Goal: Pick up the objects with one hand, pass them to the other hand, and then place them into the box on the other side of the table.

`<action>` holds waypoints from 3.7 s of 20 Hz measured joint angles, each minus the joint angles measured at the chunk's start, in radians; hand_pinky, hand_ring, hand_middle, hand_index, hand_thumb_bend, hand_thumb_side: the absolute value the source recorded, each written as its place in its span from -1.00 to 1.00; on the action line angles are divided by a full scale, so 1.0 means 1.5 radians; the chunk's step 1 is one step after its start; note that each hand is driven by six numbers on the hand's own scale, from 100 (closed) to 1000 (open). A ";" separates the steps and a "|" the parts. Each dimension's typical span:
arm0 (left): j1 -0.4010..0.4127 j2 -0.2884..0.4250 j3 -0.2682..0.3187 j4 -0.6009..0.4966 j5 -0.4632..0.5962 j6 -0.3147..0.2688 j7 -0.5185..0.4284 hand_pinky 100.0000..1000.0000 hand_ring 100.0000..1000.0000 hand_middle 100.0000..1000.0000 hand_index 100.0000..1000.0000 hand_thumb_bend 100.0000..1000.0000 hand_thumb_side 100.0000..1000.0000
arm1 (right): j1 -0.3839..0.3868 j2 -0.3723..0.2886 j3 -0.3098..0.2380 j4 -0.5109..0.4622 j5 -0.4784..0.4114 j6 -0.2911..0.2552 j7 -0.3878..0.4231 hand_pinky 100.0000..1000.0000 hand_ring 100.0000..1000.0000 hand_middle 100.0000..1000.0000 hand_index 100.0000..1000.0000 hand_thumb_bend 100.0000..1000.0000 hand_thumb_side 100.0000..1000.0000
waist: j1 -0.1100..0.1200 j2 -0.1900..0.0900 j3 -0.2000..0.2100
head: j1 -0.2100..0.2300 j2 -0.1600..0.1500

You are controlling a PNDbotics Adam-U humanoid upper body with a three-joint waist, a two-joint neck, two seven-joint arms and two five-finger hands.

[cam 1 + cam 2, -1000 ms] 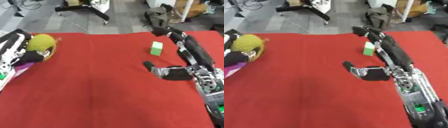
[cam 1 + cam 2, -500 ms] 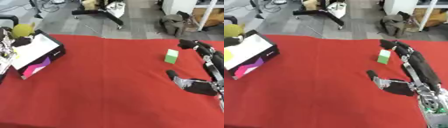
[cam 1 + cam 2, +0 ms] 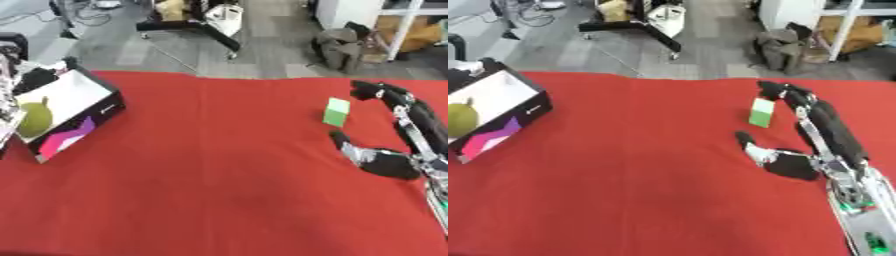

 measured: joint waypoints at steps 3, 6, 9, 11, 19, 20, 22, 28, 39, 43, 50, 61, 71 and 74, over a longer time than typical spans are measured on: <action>0.022 -0.009 -0.008 -0.117 0.042 -0.046 -0.008 0.51 0.26 0.22 0.62 0.49 0.06 | -0.060 -0.025 -0.010 0.107 -0.017 0.007 0.003 0.64 0.48 0.46 0.77 -0.54 0.04 | 0.006 0.005 0.016 | -0.064 0.003; 0.031 -0.021 -0.016 -0.230 0.072 -0.077 -0.026 0.50 0.25 0.20 0.60 0.48 0.08 | -0.113 -0.037 -0.028 0.228 -0.023 0.016 0.007 0.66 0.51 0.49 0.76 -0.58 0.05 | 0.013 0.016 0.035 | -0.121 0.003; 0.031 -0.038 -0.021 -0.334 0.082 -0.101 -0.064 0.50 0.25 0.19 0.60 0.47 0.09 | -0.166 -0.039 -0.056 0.357 -0.019 0.025 0.007 0.68 0.55 0.56 0.78 -0.60 0.06 | 0.018 0.027 0.061 | -0.172 -0.001; 0.030 -0.052 -0.025 -0.388 0.085 -0.109 -0.090 0.50 0.24 0.19 0.60 0.47 0.10 | -0.193 -0.039 -0.076 0.432 -0.005 0.031 0.001 0.69 0.57 0.59 0.80 -0.59 0.07 | 0.019 0.034 0.078 | -0.202 -0.008; 0.020 -0.097 -0.041 -0.471 0.092 -0.155 -0.169 0.51 0.24 0.18 0.60 0.45 0.13 | -0.245 -0.063 -0.128 0.590 0.059 0.063 -0.030 0.70 0.61 0.67 0.84 -0.50 0.04 | 0.015 0.050 0.124 | -0.287 -0.033; 0.020 -0.099 -0.041 -0.472 0.092 -0.161 -0.175 0.51 0.24 0.18 0.60 0.45 0.13 | -0.247 -0.065 -0.128 0.597 0.068 0.065 -0.029 0.70 0.61 0.67 0.84 -0.50 0.02 | 0.015 0.051 0.126 | -0.292 -0.034; 0.020 -0.104 -0.041 -0.472 0.092 -0.170 -0.184 0.51 0.24 0.18 0.60 0.45 0.13 | -0.250 -0.068 -0.128 0.607 0.088 0.068 -0.026 0.70 0.61 0.67 0.83 -0.50 -0.02 | 0.014 0.052 0.130 | -0.299 -0.034; 0.025 -0.111 -0.041 -0.472 0.092 -0.182 -0.196 0.51 0.24 0.17 0.60 0.44 0.14 | -0.252 -0.066 -0.128 0.616 0.128 0.054 -0.001 0.67 0.55 0.47 0.65 -0.59 -0.23 | 0.012 0.052 0.133 | -0.308 -0.036; 0.026 -0.116 -0.044 -0.472 0.092 -0.179 -0.200 0.51 0.23 0.16 0.60 0.43 0.15 | -0.248 -0.050 -0.124 0.591 0.145 0.021 -0.062 0.50 0.20 -0.20 -0.04 -0.98 -0.80 | 0.009 0.054 0.137 | -0.313 -0.036; 0.028 -0.116 -0.045 -0.472 0.092 -0.177 -0.200 0.51 0.22 0.16 0.59 0.41 0.16 | -0.238 -0.047 -0.120 0.567 0.142 0.010 -0.127 0.44 0.10 -0.37 -0.22 -1.00 -0.88 | 0.009 0.054 0.136 | -0.313 -0.036; 0.056 -0.115 -0.044 -0.472 0.088 -0.158 -0.186 0.50 0.21 0.14 0.59 0.40 0.17 | -0.189 -0.040 -0.078 0.398 0.083 -0.021 -0.170 0.42 0.08 -0.40 -0.25 -1.00 -0.95 | 0.004 0.046 0.101 | -0.267 -0.027; 0.088 -0.110 -0.076 -0.436 0.093 -0.117 -0.192 0.50 0.18 0.12 0.58 0.42 0.16 | -0.026 0.070 0.049 -0.045 -0.041 -0.048 -0.100 0.43 0.07 -0.39 -0.25 -1.00 -0.92 | -0.005 0.017 0.037 | -0.063 0.026; 0.070 -0.122 -0.148 -0.409 0.122 -0.128 -0.270 0.52 0.20 0.08 0.58 0.44 0.17 | 0.001 0.114 0.120 -0.151 -0.099 -0.074 -0.017 0.44 0.07 -0.40 -0.26 -1.00 -0.90 | -0.005 0.017 0.025 | -0.028 0.027; 0.064 -0.122 -0.166 -0.403 0.127 -0.137 -0.305 0.53 0.21 0.10 0.59 0.45 0.16 | 0.000 0.115 0.133 -0.162 -0.121 -0.077 0.000 0.44 0.07 -0.40 -0.26 -1.00 -0.90 | -0.006 0.017 0.024 | -0.029 0.027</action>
